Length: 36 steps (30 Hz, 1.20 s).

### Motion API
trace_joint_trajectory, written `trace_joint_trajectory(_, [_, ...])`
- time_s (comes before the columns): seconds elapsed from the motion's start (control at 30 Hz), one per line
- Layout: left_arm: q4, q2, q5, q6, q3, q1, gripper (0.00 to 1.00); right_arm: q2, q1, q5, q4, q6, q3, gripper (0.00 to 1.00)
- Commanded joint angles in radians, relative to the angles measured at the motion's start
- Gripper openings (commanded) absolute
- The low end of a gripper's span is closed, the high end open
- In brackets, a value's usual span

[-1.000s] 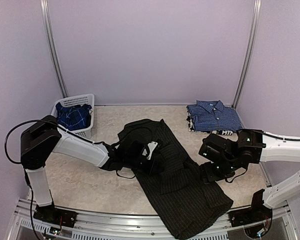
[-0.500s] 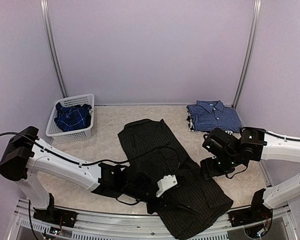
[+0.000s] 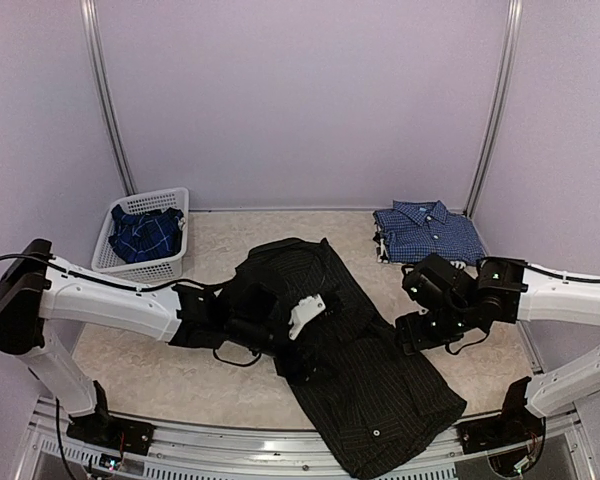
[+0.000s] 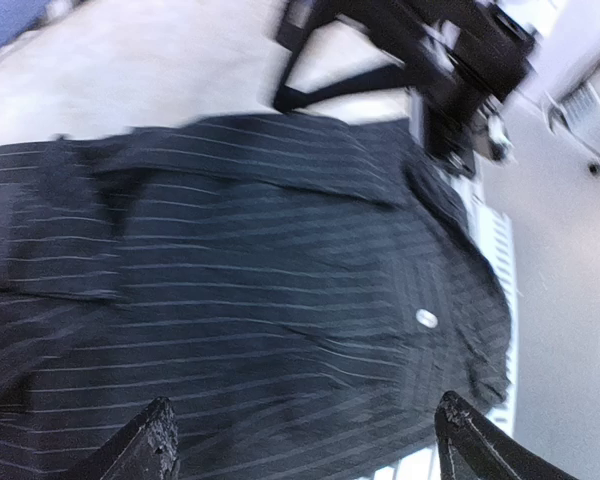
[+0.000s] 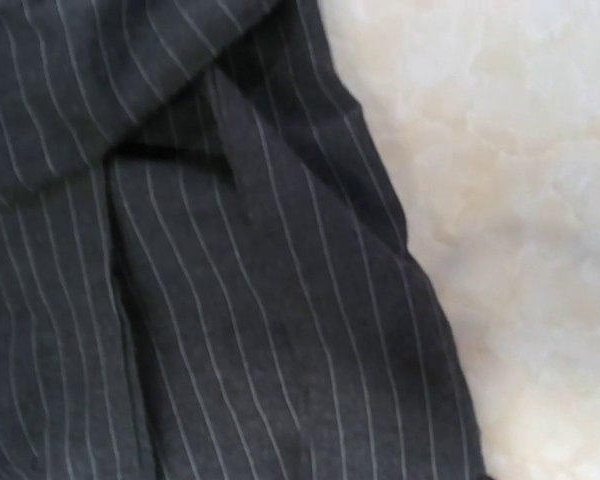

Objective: Fold and stack the long sleeve shirts
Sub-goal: Adjust the square-folded shirt at the center of the board.

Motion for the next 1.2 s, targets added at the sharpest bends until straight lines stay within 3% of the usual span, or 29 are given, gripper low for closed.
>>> trace_joint_trajectory(0.0, [0.094, 0.006, 0.054, -0.187, 0.035, 0.201, 0.82, -0.02, -0.034, -0.003, 0.073, -0.036, -0.025, 0.7])
trace_joint_trajectory(0.23, [0.048, 0.212, 0.041, -0.285, 0.252, 0.35, 0.76, 0.01, -0.049, -0.032, 0.109, -0.068, -0.031, 0.69])
trace_joint_trajectory(0.43, [-0.099, 0.404, 0.028, -0.238, 0.473, 0.378, 0.75, 0.023, -0.058, -0.034, 0.107, -0.094, -0.018, 0.69])
trace_joint_trajectory(0.7, [-0.186, 0.512, 0.002, -0.186, 0.57, 0.393, 0.66, 0.019, -0.07, -0.048, 0.118, -0.104, -0.029, 0.69])
trace_joint_trajectory(0.87, [-0.189, 0.525, 0.048, -0.18, 0.566, 0.392, 0.49, 0.024, -0.077, -0.061, 0.132, -0.111, -0.044, 0.69])
trace_joint_trajectory(1.17, [-0.148, 0.527, 0.142, -0.171, 0.562, 0.383, 0.0, 0.013, -0.079, -0.066, 0.137, -0.102, -0.067, 0.69])
